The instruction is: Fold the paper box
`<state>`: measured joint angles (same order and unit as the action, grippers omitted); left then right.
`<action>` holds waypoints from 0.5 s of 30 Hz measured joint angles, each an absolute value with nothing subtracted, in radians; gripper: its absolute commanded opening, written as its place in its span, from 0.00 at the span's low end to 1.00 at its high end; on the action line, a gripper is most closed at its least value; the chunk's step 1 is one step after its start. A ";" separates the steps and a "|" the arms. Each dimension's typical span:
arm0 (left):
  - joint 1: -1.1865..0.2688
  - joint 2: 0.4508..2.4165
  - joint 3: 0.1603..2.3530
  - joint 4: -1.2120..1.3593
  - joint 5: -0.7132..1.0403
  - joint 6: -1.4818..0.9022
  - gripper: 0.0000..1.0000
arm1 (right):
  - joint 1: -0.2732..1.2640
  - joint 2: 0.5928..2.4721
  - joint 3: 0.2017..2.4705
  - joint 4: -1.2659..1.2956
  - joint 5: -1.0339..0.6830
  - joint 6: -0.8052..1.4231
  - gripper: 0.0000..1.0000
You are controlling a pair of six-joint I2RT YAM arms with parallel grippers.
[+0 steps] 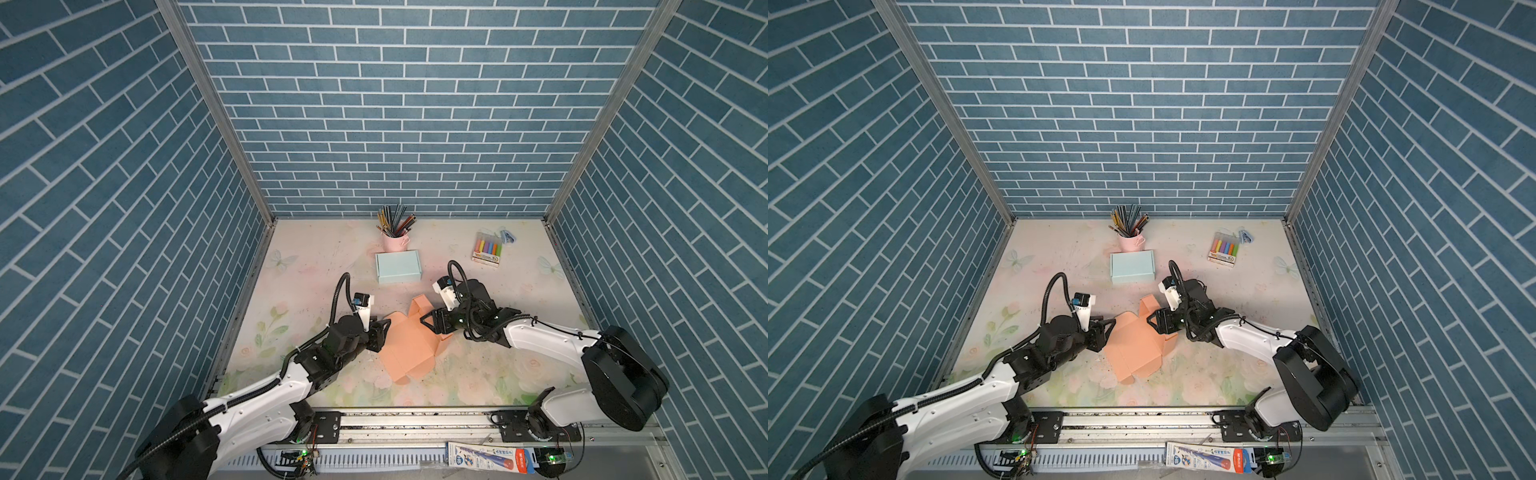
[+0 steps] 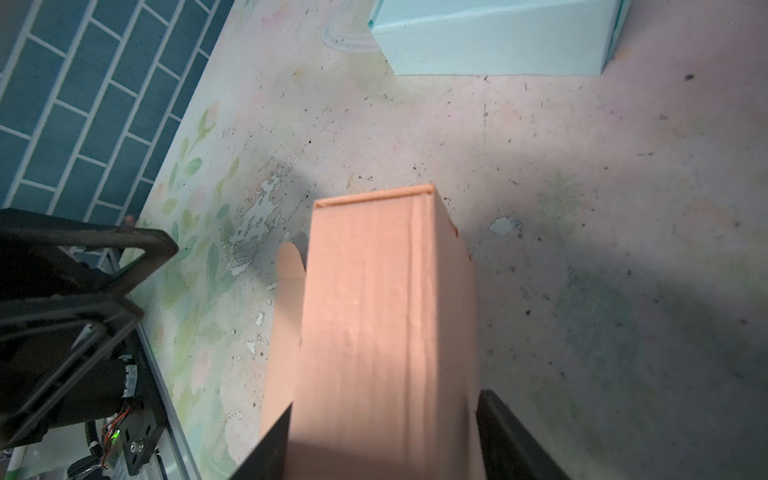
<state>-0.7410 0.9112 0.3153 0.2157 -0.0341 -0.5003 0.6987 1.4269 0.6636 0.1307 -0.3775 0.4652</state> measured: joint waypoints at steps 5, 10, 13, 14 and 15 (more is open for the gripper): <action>-0.599 0.828 0.305 0.158 0.086 -0.546 0.64 | 0.672 1.427 0.640 0.181 -0.409 0.485 0.62; -0.527 0.812 0.269 0.147 0.192 -0.594 0.66 | 0.629 1.423 0.595 0.258 -0.453 0.514 0.61; -0.521 0.816 0.244 0.148 0.235 -0.626 0.75 | 0.601 1.421 0.565 0.302 -0.475 0.530 0.61; -0.521 0.819 0.237 0.150 0.246 -0.635 0.77 | 0.593 1.421 0.557 0.314 -0.480 0.537 0.61; -0.520 0.823 0.230 0.155 0.257 -0.646 0.79 | 0.584 1.421 0.548 0.326 -0.485 0.544 0.61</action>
<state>-0.5201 0.8234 0.2298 0.1551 0.2569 -0.6460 0.5838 1.4208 0.5480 0.3256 -0.4854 0.5442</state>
